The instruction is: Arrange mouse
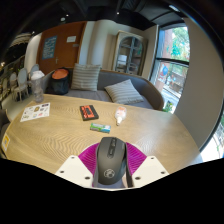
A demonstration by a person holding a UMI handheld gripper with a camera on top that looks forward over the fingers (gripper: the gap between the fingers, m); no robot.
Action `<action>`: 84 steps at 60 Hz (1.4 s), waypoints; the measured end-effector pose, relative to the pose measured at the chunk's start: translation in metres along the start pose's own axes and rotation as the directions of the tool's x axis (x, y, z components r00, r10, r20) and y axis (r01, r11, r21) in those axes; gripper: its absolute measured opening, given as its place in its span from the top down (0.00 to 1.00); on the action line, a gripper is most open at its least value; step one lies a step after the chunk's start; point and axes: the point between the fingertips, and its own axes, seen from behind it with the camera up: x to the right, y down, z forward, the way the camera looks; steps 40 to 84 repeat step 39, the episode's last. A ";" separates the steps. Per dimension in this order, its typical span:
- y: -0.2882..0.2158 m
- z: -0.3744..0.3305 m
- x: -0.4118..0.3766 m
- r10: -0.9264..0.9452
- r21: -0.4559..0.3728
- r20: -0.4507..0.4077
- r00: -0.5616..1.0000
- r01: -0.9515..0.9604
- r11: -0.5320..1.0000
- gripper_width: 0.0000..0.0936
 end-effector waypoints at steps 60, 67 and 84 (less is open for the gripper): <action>0.108 -0.128 0.031 0.082 0.073 0.079 0.994 -0.088 0.993 0.08; 0.108 -0.128 0.031 0.082 0.073 0.079 0.994 -0.088 0.993 0.08; 0.108 -0.128 0.031 0.082 0.073 0.079 0.994 -0.088 0.993 0.08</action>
